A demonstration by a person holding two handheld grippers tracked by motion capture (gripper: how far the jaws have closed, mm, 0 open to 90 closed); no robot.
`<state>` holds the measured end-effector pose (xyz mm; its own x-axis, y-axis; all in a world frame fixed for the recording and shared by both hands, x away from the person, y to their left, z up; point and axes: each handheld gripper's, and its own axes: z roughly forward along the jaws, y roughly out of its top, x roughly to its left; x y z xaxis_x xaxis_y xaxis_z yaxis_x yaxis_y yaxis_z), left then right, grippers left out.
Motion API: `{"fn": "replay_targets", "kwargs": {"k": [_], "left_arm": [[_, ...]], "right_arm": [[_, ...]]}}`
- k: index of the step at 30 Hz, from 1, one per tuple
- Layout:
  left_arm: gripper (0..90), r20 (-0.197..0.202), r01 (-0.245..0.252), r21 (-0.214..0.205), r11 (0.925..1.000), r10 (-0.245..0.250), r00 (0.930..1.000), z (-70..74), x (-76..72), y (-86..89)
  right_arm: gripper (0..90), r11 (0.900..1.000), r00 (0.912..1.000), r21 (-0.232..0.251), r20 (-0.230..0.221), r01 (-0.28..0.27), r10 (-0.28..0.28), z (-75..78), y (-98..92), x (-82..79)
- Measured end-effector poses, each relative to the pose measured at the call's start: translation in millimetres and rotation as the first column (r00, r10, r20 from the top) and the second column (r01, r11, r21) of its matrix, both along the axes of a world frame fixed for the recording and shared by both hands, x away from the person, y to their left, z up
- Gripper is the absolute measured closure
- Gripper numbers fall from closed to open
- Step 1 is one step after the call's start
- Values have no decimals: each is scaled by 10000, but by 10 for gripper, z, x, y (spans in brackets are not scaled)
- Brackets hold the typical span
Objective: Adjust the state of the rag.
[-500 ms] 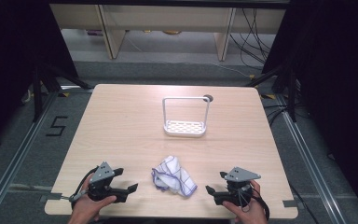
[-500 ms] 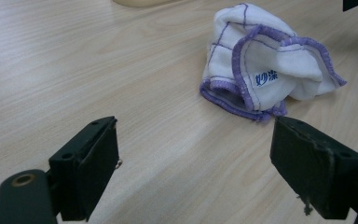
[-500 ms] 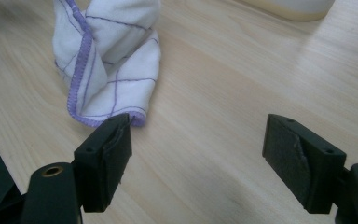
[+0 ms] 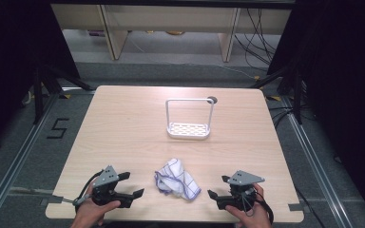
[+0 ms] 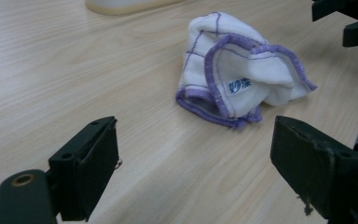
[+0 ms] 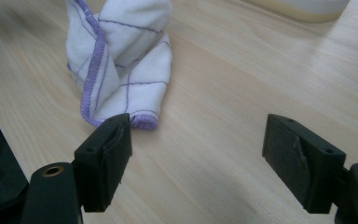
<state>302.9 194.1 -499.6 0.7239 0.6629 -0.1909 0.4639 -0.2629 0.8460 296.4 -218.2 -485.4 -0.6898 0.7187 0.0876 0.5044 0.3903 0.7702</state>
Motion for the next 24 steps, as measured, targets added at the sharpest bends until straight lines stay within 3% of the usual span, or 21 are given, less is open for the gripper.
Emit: {"fn": "replay_targets", "kwargs": {"k": [7,12,17,20,24], "left_arm": [[147,355,496,-255,9984,-486,9982,36,-6,-110],[147,611,759,-376,9964,-735,9954,56,43,-249],[150,881,1075,-269,9938,-1048,9906,90,144,-457],[156,991,1305,-137,9914,-1285,9867,68,228,-564],[190,767,1394,137,9901,-1400,9872,-9,341,-630]], "right_arm": [[265,9999,9999,126,60,-115,115,10,0,-2],[269,9997,9999,215,50,88,-89,26,-12,-4],[269,9992,9999,379,-87,134,-131,34,-25,-1],[270,9993,9999,351,57,86,-88,32,-28,6],[270,9993,9998,331,-55,173,-171,33,-29,0]]}}
